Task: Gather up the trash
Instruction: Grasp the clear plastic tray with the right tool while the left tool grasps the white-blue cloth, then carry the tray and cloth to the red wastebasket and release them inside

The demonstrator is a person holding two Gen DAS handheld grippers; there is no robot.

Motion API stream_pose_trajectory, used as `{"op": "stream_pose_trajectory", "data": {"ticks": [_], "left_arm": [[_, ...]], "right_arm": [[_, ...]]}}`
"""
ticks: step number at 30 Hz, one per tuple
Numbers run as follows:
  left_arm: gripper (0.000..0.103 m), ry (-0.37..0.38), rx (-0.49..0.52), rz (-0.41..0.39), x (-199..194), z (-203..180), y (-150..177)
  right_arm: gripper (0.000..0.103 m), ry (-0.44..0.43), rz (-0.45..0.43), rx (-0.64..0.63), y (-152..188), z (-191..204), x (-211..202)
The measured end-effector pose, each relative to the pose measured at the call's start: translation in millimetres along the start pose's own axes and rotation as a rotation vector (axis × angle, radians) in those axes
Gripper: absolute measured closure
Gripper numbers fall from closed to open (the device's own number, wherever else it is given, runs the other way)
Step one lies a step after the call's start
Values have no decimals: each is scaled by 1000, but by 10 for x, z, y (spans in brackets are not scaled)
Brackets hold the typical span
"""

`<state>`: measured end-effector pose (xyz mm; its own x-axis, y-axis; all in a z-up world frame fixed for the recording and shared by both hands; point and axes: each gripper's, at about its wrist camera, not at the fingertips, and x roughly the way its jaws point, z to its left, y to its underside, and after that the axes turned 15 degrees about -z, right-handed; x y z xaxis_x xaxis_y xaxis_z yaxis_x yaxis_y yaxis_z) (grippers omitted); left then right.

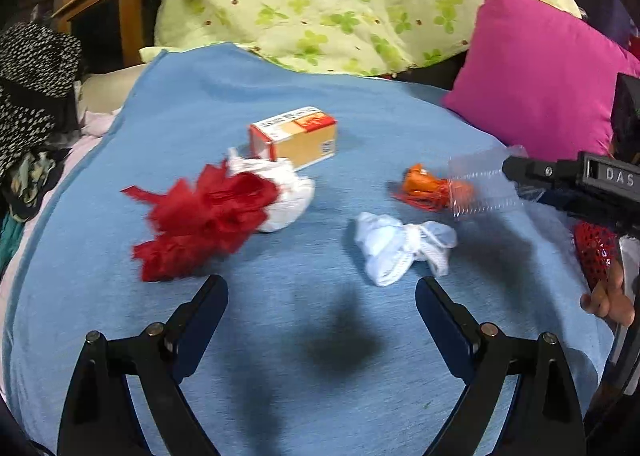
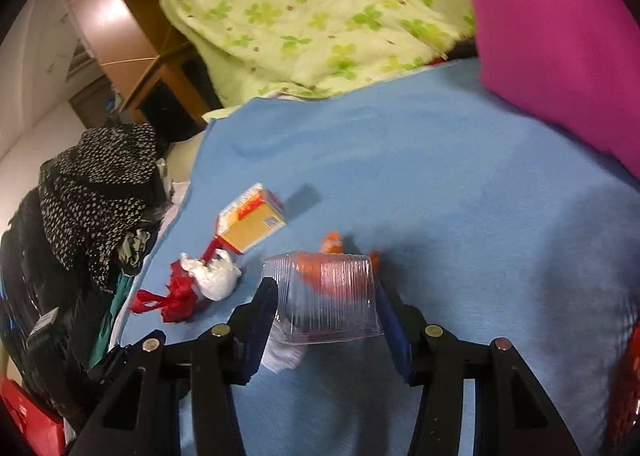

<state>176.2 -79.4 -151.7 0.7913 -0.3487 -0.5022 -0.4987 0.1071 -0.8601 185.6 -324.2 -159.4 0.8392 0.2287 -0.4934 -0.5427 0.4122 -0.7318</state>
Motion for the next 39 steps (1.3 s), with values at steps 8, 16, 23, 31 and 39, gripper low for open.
{"op": "stream_pose_trajectory", "data": {"ticks": [8,16,23,31,39], "left_arm": [[8,59,67,-17,168,-299,-107],[36,183,32,92,632,-345,-122],[56,253,-24,130,703,-312,-104],[72,264,-30,111,548,-303,-109],[72,232,-46,13,144,-181,-223]], "right_arm": [[49,15,9,2,46,-159,-261],[49,64,-72,-31,-20,-159,-512],[49,94,-116,-67,-83,-73,-531],[49,95,-153,-89,-98,16,-575],[49,72,-215,-105,-107,139,-774]]}}
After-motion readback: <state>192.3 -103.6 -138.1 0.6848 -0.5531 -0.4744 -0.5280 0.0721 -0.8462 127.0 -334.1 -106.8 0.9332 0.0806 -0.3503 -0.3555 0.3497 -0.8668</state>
